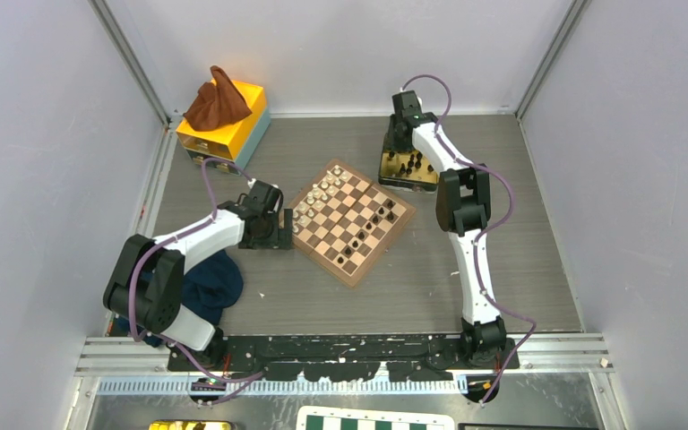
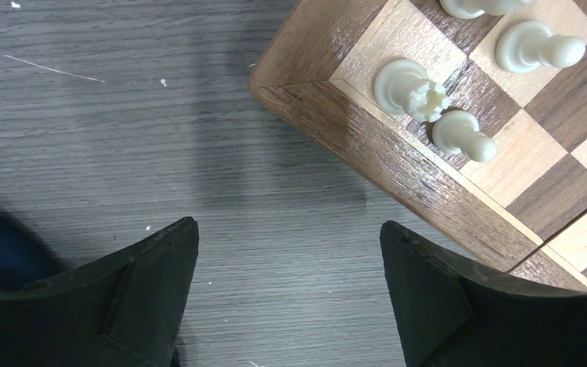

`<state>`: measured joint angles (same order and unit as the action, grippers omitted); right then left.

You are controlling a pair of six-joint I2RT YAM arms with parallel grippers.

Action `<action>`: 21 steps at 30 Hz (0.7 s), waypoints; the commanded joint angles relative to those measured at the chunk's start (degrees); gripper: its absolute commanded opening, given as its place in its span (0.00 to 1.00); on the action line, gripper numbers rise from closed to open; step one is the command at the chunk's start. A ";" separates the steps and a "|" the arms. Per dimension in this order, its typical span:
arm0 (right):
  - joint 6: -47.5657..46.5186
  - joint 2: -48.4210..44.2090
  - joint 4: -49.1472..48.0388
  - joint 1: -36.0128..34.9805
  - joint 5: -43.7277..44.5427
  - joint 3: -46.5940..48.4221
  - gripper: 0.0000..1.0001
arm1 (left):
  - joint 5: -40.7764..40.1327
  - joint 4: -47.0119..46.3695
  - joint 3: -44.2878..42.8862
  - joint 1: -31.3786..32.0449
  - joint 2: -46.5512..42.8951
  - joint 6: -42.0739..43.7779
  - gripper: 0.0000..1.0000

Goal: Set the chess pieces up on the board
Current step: Pick up the chess piece from the storage box.

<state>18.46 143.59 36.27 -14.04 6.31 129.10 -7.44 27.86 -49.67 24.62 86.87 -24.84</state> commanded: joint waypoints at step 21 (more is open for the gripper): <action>-1.70 -5.06 -2.00 0.62 2.05 -0.58 0.05 | 1.44 -1.44 -2.00 -0.54 0.21 0.50 0.88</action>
<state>18.13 144.46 35.40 -13.63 6.76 129.05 -6.90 27.83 -49.67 24.45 87.55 -24.84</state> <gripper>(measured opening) 0.220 0.886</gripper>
